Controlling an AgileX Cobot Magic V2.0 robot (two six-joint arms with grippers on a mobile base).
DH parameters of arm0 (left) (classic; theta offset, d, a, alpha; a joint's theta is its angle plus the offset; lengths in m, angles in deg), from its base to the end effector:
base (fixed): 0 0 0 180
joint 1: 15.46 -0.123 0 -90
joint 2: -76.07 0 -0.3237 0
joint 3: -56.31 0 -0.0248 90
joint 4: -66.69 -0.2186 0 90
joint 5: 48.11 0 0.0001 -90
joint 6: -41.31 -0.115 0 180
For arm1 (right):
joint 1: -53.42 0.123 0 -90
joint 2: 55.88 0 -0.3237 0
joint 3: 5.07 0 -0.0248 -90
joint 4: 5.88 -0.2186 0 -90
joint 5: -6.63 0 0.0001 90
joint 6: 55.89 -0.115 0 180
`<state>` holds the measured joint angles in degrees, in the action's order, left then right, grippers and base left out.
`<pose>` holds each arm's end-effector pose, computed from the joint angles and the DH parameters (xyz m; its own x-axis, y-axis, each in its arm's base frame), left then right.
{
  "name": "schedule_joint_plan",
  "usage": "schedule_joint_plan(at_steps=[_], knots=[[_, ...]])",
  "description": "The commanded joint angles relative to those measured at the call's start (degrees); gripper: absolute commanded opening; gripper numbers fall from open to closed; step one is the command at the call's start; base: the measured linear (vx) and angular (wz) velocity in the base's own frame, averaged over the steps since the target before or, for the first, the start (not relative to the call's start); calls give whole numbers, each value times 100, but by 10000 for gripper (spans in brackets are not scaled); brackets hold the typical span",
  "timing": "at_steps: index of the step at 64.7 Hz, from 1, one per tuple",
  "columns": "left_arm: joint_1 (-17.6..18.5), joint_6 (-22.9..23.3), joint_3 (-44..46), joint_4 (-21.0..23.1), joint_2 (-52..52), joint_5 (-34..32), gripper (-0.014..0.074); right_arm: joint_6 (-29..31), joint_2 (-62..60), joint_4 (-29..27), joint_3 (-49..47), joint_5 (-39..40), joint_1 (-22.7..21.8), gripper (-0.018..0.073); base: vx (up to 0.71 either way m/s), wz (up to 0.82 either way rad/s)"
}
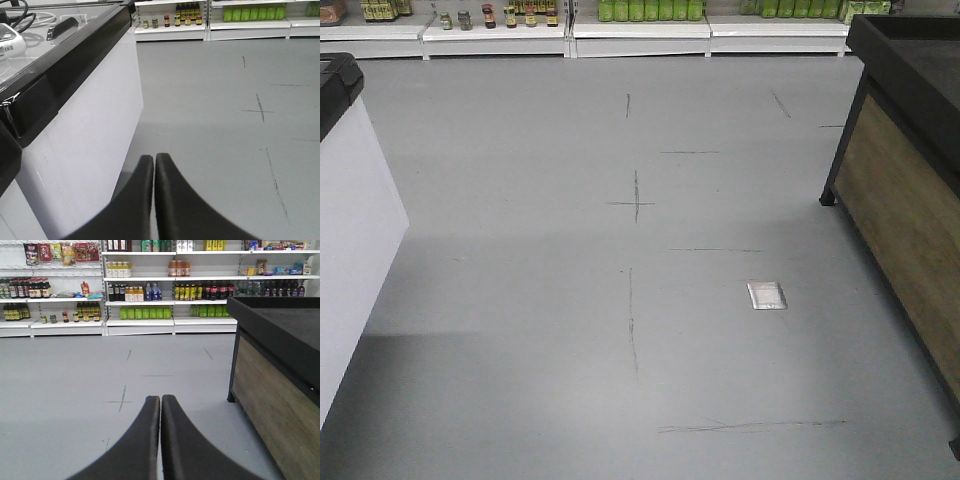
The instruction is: Pick three apples into basket with both arms
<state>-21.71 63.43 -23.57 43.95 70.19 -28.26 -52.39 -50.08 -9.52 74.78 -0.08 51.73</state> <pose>0.0030 0.0156 0.1690 -0.2409 -0.0369 -0.9698 -0.2370 0.9713 0.0219 0.0090 0.0006 0.1922 -0.0409 0.0032 -0.9992 0.0222 0.9998 0.0023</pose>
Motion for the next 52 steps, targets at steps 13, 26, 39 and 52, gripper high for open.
schedule_joint_plan(at_steps=[13,26,39,52], knots=[[24,12,-57,-13,106,-361,-7,35,-16,48,71,416,-10,-8,0,0],[24,12,-57,-13,106,-361,-7,35,-16,48,71,416,-10,-8,0,0],[24,12,-57,-13,106,-361,-7,35,-16,48,71,416,-10,-8,0,0],[24,12,-57,-13,106,-361,-7,35,-16,48,71,416,-10,-8,0,0]])
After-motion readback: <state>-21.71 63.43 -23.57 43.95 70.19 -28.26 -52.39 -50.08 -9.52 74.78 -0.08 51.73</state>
